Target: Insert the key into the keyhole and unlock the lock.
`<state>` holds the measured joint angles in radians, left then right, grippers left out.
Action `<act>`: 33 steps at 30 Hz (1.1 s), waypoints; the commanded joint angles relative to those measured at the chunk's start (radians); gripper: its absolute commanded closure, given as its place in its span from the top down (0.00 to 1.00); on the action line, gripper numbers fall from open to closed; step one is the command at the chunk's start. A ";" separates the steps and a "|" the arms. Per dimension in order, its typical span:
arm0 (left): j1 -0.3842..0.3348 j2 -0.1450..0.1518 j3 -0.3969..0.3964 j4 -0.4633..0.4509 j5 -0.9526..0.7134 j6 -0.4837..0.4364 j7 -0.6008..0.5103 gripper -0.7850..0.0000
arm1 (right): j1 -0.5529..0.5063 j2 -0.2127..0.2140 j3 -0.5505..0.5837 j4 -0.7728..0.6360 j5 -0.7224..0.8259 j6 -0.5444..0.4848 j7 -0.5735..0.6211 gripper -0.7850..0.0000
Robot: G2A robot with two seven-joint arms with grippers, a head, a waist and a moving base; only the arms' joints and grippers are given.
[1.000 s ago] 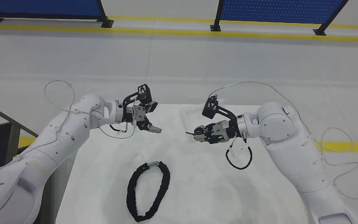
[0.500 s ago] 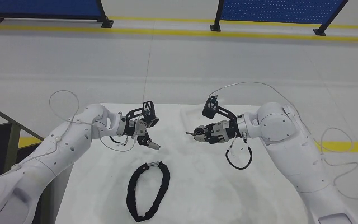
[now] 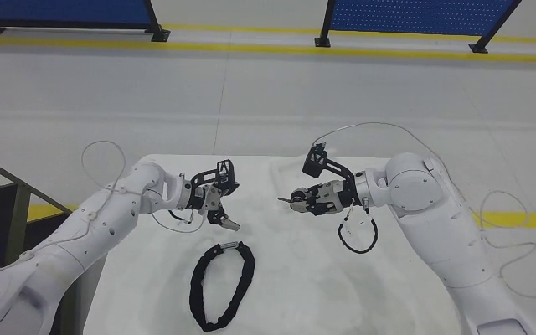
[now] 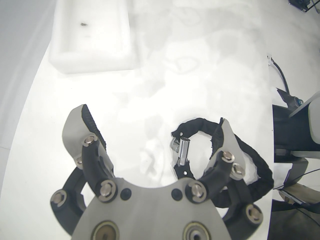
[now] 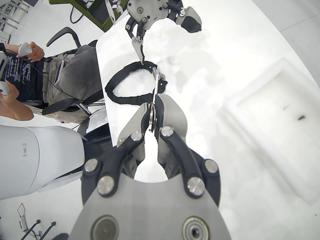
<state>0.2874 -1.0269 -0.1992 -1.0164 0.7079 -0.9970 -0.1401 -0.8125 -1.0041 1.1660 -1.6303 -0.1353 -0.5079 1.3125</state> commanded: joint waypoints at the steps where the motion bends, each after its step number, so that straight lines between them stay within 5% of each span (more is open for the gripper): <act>1: 0.032 0.023 -0.024 -0.007 0.100 -0.010 0.093 1.00 | 0.000 0.000 0.000 0.000 0.000 0.000 0.000 0.00; 9: 0.192 0.135 -0.108 -0.087 0.467 0.026 0.461 1.00 | 0.000 0.000 0.000 0.000 0.000 0.000 0.000 0.00; 14: 0.272 0.172 -0.138 -0.147 0.590 0.108 0.580 1.00 | 0.000 0.000 0.000 0.000 0.000 0.000 0.000 0.00; 23: 0.369 0.179 -0.161 -0.176 0.637 0.203 0.554 1.00 | 0.000 0.000 0.000 0.000 0.000 0.000 0.000 0.00; 33: 0.376 0.141 -0.170 -0.135 0.674 0.210 0.493 1.00 | 0.000 0.000 0.000 0.000 0.000 0.000 0.000 0.00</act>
<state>0.6640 -0.8811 -0.3694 -1.1583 1.3745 -0.7872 0.3569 -0.8125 -1.0040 1.1660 -1.6302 -0.1353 -0.5079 1.3125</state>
